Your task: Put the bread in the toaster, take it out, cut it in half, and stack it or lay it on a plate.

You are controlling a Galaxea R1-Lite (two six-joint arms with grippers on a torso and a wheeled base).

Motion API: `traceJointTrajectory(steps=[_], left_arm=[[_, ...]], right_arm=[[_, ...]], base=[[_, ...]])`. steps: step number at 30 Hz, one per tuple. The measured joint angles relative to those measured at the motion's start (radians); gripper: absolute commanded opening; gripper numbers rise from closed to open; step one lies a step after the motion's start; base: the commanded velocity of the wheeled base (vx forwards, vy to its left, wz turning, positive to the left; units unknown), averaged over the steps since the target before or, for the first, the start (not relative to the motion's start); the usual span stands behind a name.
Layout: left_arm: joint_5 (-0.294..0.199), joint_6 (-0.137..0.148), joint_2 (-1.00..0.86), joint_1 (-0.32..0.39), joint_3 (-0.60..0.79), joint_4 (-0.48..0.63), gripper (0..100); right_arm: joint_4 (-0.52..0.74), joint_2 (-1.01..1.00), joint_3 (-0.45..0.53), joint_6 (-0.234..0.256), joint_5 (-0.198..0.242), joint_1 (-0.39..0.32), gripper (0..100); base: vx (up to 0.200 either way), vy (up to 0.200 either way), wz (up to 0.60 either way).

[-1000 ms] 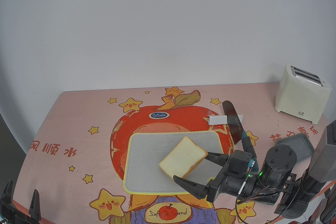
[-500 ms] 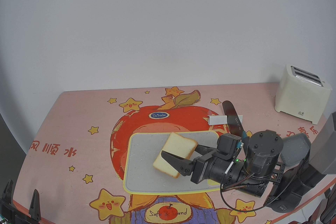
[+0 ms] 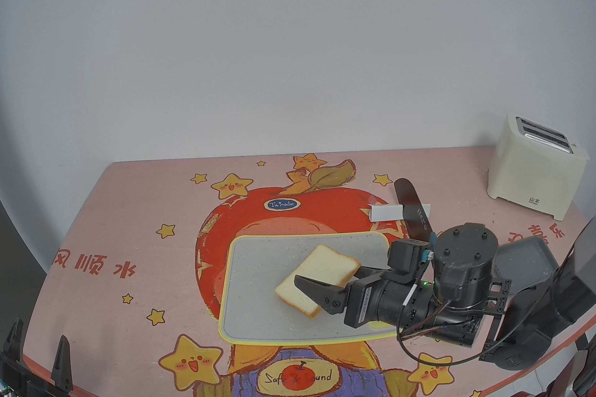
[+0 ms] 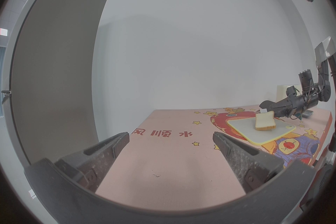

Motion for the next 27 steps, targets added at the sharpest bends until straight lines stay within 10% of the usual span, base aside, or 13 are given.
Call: traceJointTrajectory(steps=[27], left_arm=[[0.0, 0.0, 0.0, 0.001, 0.0, 0.0, 100]], right_arm=[[0.374, -0.171, -0.049, 0.035, -0.003, 0.016, 100]], base=[[0.0, 0.0, 0.0]])
